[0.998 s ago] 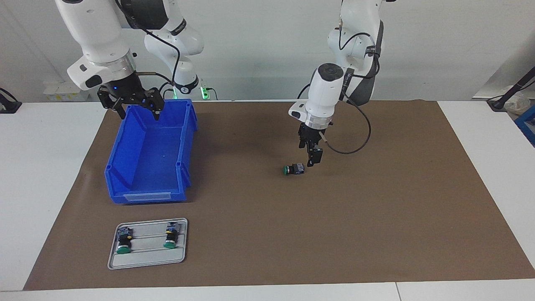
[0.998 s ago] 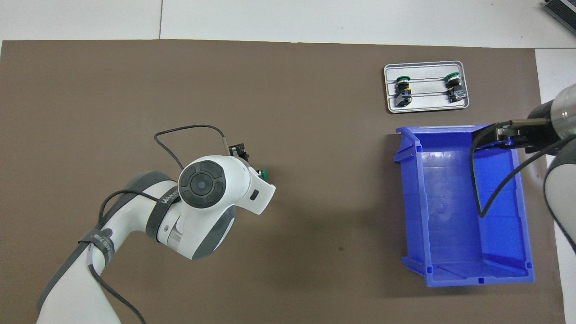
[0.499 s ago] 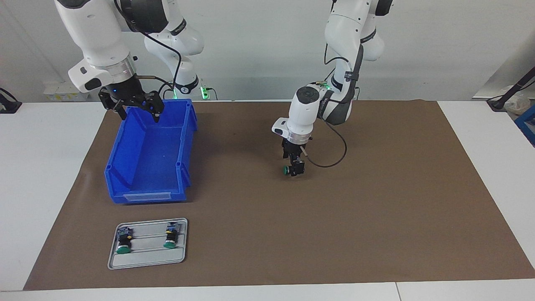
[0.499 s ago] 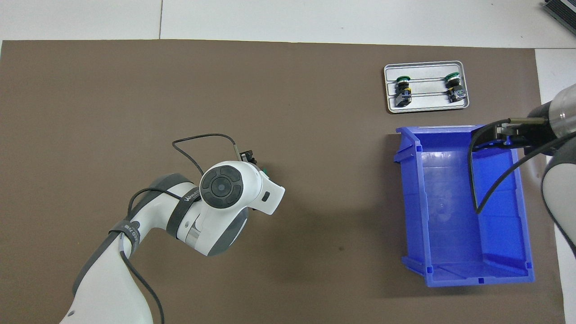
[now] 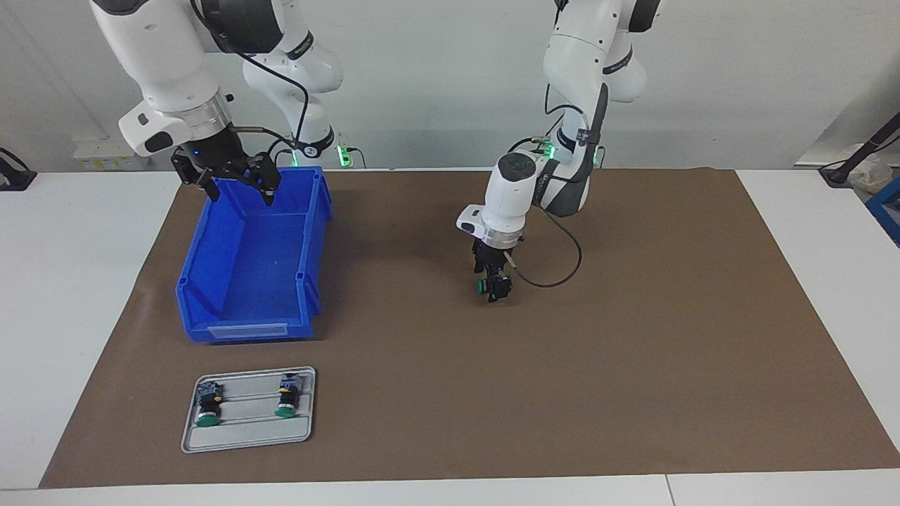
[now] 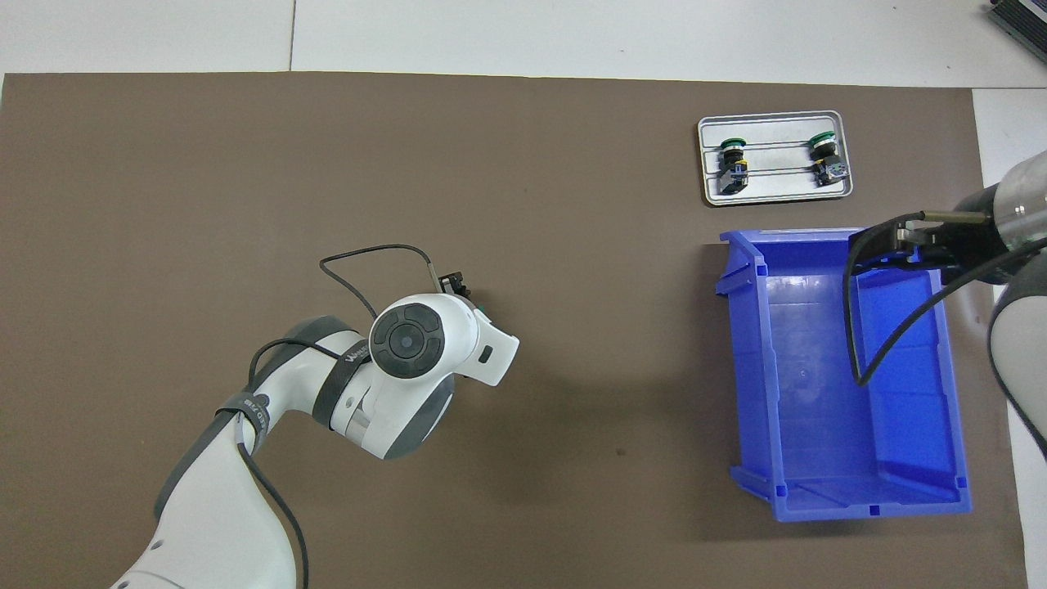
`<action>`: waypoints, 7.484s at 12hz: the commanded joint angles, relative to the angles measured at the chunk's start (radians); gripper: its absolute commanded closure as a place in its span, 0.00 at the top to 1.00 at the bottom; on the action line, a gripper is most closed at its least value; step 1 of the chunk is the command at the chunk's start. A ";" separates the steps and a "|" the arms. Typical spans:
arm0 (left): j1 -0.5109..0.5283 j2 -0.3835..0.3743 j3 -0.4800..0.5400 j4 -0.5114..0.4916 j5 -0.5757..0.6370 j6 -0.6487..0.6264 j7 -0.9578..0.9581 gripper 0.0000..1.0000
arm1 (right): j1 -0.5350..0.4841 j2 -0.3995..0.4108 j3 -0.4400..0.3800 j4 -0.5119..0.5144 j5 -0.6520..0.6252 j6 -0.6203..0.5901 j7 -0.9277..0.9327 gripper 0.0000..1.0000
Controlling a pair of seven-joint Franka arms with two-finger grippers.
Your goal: Place and press button with both arms
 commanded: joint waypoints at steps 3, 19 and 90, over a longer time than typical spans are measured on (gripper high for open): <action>-0.009 0.007 0.015 0.005 -0.008 0.030 -0.011 0.88 | -0.012 -0.023 0.008 -0.029 0.026 0.018 0.002 1.00; -0.001 0.007 0.022 0.080 -0.007 -0.119 -0.010 0.17 | -0.009 -0.023 0.008 -0.029 0.026 0.018 0.003 1.00; 0.302 -0.174 0.025 -0.480 -2.323 -0.532 2.108 0.37 | -0.009 -0.023 0.008 -0.029 0.026 0.018 0.003 1.00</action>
